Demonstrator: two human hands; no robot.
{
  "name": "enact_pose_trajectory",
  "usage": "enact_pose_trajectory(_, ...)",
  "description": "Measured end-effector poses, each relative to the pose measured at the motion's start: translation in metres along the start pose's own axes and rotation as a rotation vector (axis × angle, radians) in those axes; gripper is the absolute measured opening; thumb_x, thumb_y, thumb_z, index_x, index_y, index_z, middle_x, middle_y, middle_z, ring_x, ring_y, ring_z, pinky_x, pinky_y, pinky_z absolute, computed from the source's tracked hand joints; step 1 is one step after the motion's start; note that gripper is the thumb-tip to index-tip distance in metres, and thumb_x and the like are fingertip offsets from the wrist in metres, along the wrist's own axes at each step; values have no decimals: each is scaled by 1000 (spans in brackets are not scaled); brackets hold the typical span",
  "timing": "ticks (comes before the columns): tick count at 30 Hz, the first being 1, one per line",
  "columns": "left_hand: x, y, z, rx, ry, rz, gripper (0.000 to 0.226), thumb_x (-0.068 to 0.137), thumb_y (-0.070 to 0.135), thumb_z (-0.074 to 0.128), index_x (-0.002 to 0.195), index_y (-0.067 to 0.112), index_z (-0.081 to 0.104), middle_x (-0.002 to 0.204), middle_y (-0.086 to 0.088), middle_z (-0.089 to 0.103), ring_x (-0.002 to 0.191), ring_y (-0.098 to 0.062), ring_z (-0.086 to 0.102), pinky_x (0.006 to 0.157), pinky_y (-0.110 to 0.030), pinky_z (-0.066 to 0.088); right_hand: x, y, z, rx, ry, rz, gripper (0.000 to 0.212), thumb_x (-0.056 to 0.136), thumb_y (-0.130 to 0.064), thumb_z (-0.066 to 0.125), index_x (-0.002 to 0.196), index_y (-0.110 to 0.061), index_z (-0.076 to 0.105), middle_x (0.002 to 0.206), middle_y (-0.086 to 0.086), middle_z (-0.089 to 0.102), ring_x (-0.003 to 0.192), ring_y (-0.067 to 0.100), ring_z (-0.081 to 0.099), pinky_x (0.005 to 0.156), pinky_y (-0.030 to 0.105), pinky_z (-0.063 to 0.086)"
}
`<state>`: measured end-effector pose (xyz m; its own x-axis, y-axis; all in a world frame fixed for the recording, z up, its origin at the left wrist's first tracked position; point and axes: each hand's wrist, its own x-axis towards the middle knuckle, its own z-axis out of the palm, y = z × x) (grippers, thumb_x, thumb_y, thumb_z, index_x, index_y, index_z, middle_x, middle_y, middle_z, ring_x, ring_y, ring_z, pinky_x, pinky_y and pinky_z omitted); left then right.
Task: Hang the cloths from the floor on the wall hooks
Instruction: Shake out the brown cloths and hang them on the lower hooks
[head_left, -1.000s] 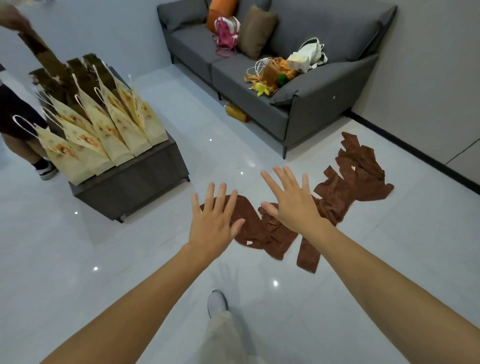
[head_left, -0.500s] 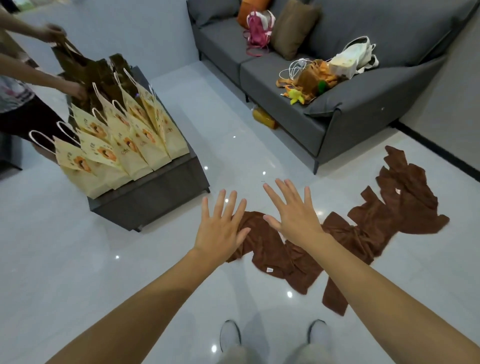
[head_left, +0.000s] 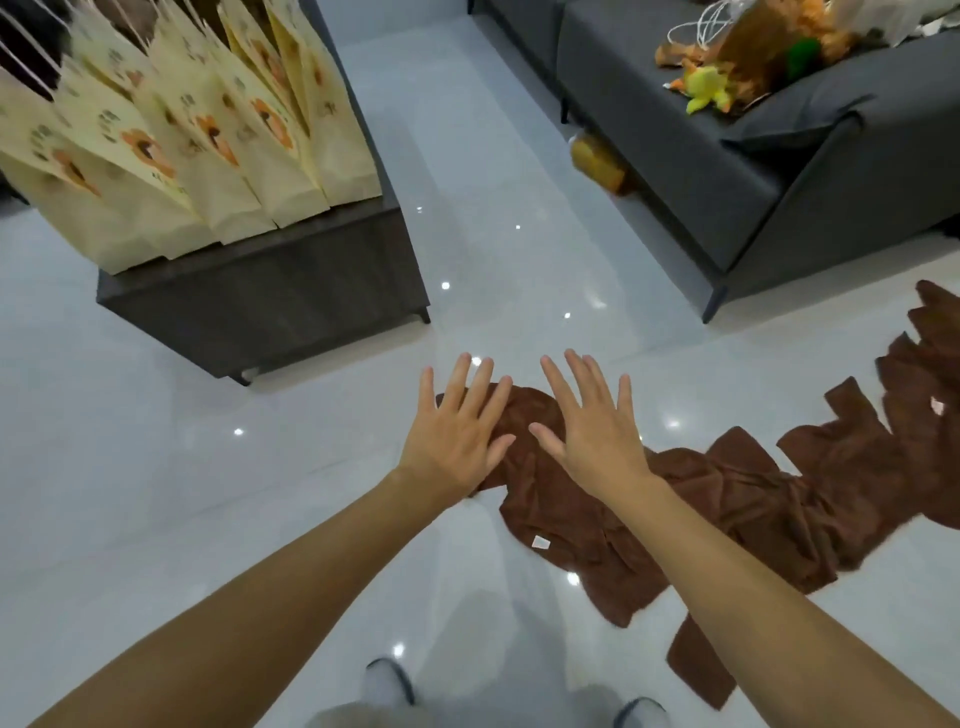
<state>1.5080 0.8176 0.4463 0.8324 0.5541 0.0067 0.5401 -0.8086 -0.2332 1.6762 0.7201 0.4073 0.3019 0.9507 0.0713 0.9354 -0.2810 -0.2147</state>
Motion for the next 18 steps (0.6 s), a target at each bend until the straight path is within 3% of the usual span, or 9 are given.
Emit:
enact_pose_trajectory(7,22,21,188,-16,-30,-86,66,93,58,37,147,20,37,152,-13,35,142,-37,28,109,-62,26,14,47,188,-53,-42,1,76,93,-59,32,153,-27,-1,162,9,15,149,28,14,115,59,13)
enact_pose_trajectory(9,30,29,235,-9,-41,-86,67,96,59,30,151,21,27,157,-12,26,145,-36,19,112,-62,20,18,60,232,-65,-56,5,77,94,-59,33,155,-25,2,162,8,13,150,27,11,116,59,12)
enact_pose_trajectory(12,41,38,294,-15,-46,-82,68,98,60,20,154,22,11,161,-11,12,148,-36,6,115,-61,10,25,77,285,-48,-72,12,77,96,-57,36,156,-25,1,163,7,10,150,26,7,117,57,8)
enact_pose_trajectory(18,66,47,367,27,-42,-54,68,99,58,19,153,20,8,160,-12,8,147,-36,4,114,-61,11,25,103,355,-8,-136,-3,77,96,-59,34,155,-29,-6,164,3,3,151,21,0,119,54,2)
